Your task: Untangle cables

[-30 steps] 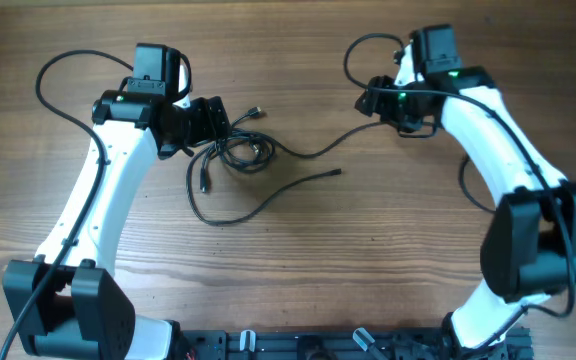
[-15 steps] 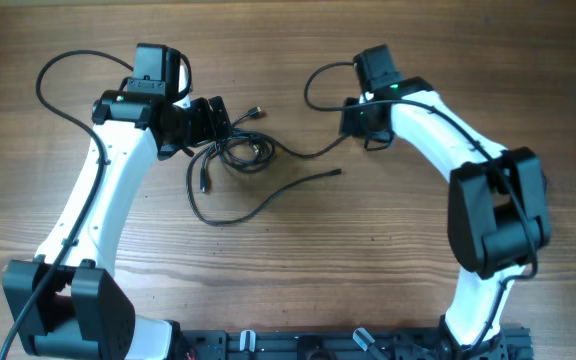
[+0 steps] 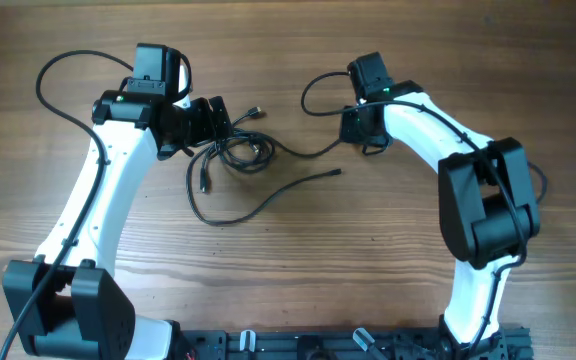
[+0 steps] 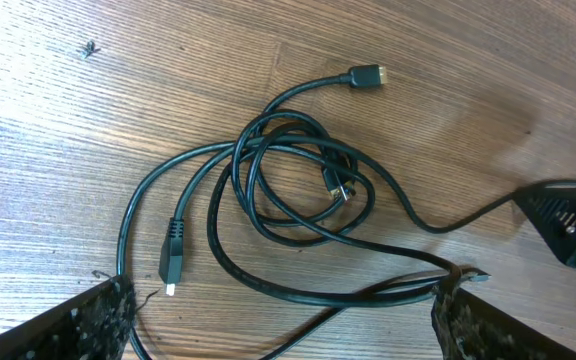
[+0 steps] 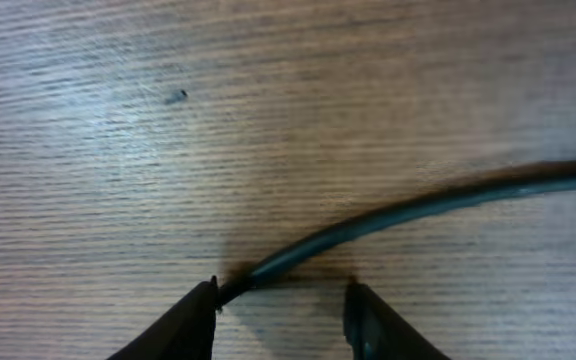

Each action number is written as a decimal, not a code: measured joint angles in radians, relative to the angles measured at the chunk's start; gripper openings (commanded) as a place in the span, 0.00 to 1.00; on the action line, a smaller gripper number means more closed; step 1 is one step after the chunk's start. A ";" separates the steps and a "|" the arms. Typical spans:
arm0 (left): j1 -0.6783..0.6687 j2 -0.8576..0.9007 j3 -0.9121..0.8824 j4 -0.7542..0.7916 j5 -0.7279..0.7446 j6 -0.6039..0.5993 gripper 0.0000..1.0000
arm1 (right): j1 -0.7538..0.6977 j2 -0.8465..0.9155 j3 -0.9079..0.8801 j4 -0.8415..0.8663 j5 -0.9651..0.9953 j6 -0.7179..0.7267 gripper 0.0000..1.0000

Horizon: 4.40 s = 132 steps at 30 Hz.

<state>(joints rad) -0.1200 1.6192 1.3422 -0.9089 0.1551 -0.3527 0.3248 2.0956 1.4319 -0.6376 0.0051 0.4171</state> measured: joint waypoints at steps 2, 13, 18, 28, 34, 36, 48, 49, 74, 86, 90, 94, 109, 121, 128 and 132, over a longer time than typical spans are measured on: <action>0.000 0.000 0.000 0.000 0.000 0.000 0.97 | 0.000 0.001 0.000 0.000 0.005 -0.019 0.41; 0.000 0.000 0.000 0.000 0.000 0.000 0.97 | 0.010 0.002 0.000 -0.026 0.067 -0.074 0.43; 0.000 0.000 0.000 0.000 0.000 0.000 0.97 | 0.008 0.006 -0.004 0.004 0.077 -0.045 0.47; 0.000 0.000 0.000 0.000 0.000 0.000 0.97 | 0.000 0.008 0.003 0.048 -0.080 -0.084 0.49; 0.000 0.000 0.000 0.012 0.000 0.000 0.97 | 0.000 0.003 0.003 0.062 -0.145 -0.056 0.49; 0.000 0.000 0.000 0.014 0.000 0.000 0.97 | 0.000 0.002 0.003 0.064 -0.148 -0.011 0.49; 0.000 0.000 0.000 0.014 0.000 0.000 0.98 | 0.013 0.010 0.004 0.076 -0.018 0.184 0.45; 0.000 0.000 0.000 0.015 0.000 0.000 0.97 | 0.013 0.012 0.005 0.070 0.001 0.184 0.45; 0.000 0.000 0.000 0.011 0.000 0.000 0.98 | 0.007 0.040 0.068 -0.104 0.091 0.086 0.05; 0.000 0.000 0.000 0.011 0.000 0.000 0.98 | 0.002 0.038 0.090 -0.003 -0.088 0.141 0.34; 0.000 0.000 0.000 0.011 0.000 0.000 0.98 | 0.002 0.055 0.095 0.014 -0.090 0.168 0.34; 0.000 0.000 0.000 0.011 0.000 0.000 0.98 | 0.002 0.063 0.105 0.002 -0.072 0.174 0.34; 0.000 0.000 0.000 0.011 0.000 0.000 0.99 | 0.013 0.109 0.163 -0.108 0.084 0.090 0.34; 0.000 0.000 0.000 0.008 0.000 0.000 0.99 | -0.032 0.111 0.181 -0.232 -0.047 -0.002 0.24; 0.000 0.000 0.000 -0.002 0.000 0.000 0.99 | -0.067 0.111 0.175 -0.200 -0.118 0.012 0.04; 0.000 0.000 0.000 -0.001 0.000 0.000 0.99 | -0.066 0.111 0.173 -0.189 -0.121 0.016 0.04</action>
<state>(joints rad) -0.1200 1.6196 1.3422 -0.9100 0.1551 -0.3527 0.2588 2.2066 1.6051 -0.8265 -0.1162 0.4328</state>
